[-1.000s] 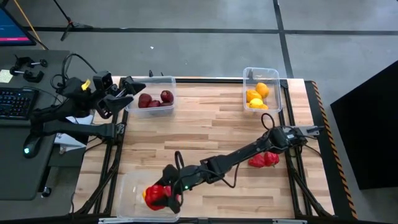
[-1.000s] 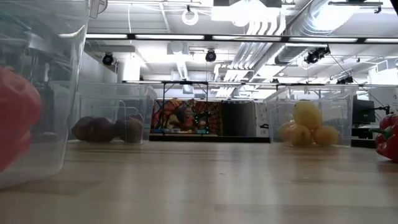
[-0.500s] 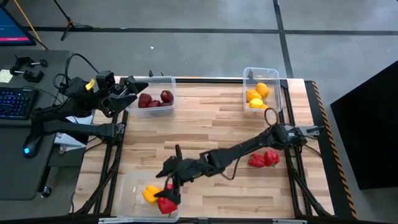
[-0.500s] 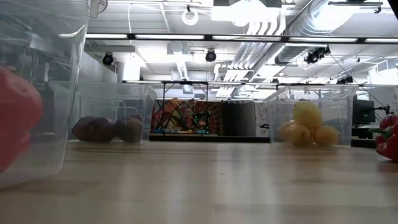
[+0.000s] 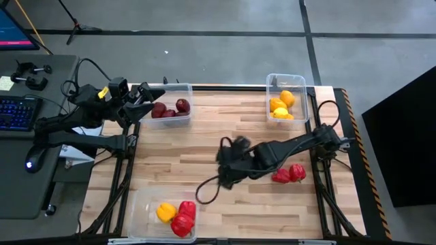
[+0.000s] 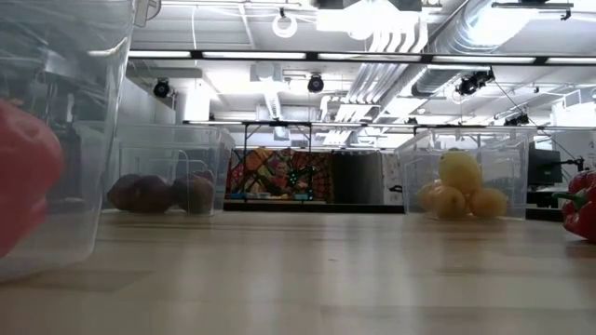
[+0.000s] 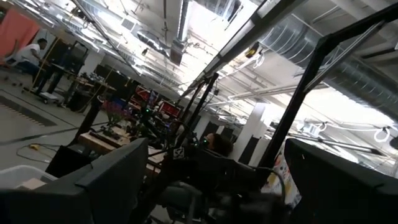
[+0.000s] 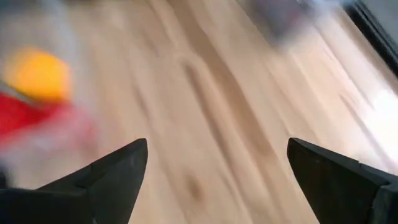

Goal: Sort produce into baskets
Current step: Put the red bell pepper into the bottom transparent bin

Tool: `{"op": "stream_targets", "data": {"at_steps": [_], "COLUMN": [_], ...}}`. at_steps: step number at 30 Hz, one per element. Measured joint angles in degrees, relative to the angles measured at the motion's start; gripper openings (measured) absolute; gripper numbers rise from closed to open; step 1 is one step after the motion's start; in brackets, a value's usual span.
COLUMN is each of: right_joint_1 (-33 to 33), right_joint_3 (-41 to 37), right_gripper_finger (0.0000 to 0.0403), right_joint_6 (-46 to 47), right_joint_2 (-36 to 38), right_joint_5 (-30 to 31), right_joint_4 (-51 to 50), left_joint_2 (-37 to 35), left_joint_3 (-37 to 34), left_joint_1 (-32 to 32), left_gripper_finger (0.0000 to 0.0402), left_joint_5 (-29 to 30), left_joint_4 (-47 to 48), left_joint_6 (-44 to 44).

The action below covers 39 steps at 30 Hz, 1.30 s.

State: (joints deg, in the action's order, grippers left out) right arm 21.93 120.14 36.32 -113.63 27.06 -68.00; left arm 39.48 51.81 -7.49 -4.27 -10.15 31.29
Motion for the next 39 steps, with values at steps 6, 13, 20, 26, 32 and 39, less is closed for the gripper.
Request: {"op": "stream_targets", "data": {"at_steps": [6,13,20,26,32,39], "right_joint_1": [0.6,1.0,3.2,4.9,5.2,5.2], "right_joint_3": [-3.0,-22.0,-37.7,-50.6,-60.8,-69.8], "right_gripper_finger": [0.0374,0.0374,0.0374,0.0374,0.0374,0.0374], "right_joint_6": [12.0,16.4,19.9,25.3,26.4,22.5], "right_joint_2": [0.3,2.4,9.8,20.3,25.9,26.2], "right_joint_5": [-3.7,-18.5,-27.5,-29.0,-28.5,-29.7], "right_joint_4": [-22.5,-21.8,-16.0,-6.8,0.2,10.8], "left_joint_2": [0.5,1.0,1.0,1.0,1.5,2.3], "left_joint_3": [0.0,0.0,0.0,0.0,0.0,0.0], "left_joint_1": [0.0,0.0,0.0,0.0,0.0,0.0], "left_gripper_finger": [0.0365,0.0365,0.0365,0.0365,0.0365,0.0365], "left_joint_5": [0.0,-1.6,-4.2,-4.2,-4.2,-2.8], "left_joint_4": [0.0,0.1,0.1,0.0,0.0,0.1], "left_joint_6": [-0.5,-5.2,-6.0,-6.0,-4.5,-4.5]}}
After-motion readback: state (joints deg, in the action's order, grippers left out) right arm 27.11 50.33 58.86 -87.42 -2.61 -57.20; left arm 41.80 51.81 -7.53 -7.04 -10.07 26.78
